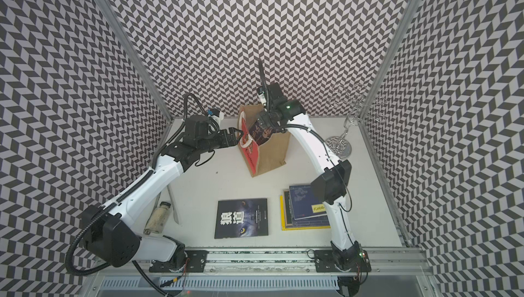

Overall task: Put the books into the canvas bag
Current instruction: Adjust the canvas bag at the center of the board.

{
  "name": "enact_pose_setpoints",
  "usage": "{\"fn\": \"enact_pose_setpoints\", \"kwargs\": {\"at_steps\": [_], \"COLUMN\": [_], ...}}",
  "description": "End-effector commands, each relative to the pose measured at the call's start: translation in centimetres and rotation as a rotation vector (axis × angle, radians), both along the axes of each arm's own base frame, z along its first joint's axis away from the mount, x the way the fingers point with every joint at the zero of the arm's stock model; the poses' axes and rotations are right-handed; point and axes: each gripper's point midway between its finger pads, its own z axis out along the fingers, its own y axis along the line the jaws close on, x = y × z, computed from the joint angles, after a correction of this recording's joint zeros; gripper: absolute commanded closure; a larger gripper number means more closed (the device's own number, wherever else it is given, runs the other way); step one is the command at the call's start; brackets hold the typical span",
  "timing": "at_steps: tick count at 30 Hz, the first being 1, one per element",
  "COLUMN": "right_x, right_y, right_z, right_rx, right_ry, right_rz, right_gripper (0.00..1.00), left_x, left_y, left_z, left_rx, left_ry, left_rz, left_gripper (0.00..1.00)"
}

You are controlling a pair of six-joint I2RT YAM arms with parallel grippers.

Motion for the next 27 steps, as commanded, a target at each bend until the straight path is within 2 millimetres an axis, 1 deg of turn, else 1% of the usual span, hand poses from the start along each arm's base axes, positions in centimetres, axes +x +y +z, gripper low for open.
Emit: {"fn": "enact_pose_setpoints", "kwargs": {"at_steps": [1, 4, 6, 9, 11, 17, 21, 22, 24, 27], "right_x": [-1.6, -1.2, -0.7, -0.3, -0.2, -0.4, -0.3, -0.3, -0.3, -0.1], "right_y": [-0.2, -0.4, -0.3, 0.4, 0.8, 1.5, 1.3, 1.3, 1.3, 1.4], "right_z": [2.3, 1.5, 0.6, -0.9, -1.3, -1.8, -1.8, -1.7, -1.7, -2.0], "right_rx": [0.135, 0.157, 0.178, 0.203, 0.216, 0.217, 0.208, 0.207, 0.206, 0.202], "right_ry": [0.034, 0.060, 0.086, 0.124, 0.135, 0.147, 0.142, 0.139, 0.136, 0.139], "right_rz": [0.023, 0.022, 0.026, 0.045, 0.052, 0.057, 0.053, 0.053, 0.054, 0.055], "right_gripper": [0.01, 0.01, 0.01, 0.01, 0.01, 0.01, 0.01, 0.01, 0.01, 0.01], "left_x": [-0.2, -0.1, -0.2, -0.4, -0.3, 0.9, 2.4, 2.7, 3.2, 3.7], "left_y": [0.4, 0.5, 0.5, 0.7, 0.7, -1.0, -2.0, -2.3, -2.6, -2.6], "left_z": [1.0, 0.9, 1.0, 1.8, 2.4, 3.3, 2.2, 1.8, 1.1, -0.6], "left_rx": [0.013, 0.015, 0.009, 0.000, -0.002, -0.039, -0.033, -0.031, -0.021, 0.027], "left_ry": [-0.058, -0.062, -0.073, -0.107, -0.121, -0.117, -0.065, -0.055, -0.031, 0.019], "left_rz": [-0.001, 0.004, 0.006, 0.008, 0.014, -0.021, -0.026, -0.026, -0.022, 0.003], "left_gripper": [0.13, 0.13, 0.14, 0.14, 0.13, 0.13, 0.15, 0.16, 0.23, 0.33]}}
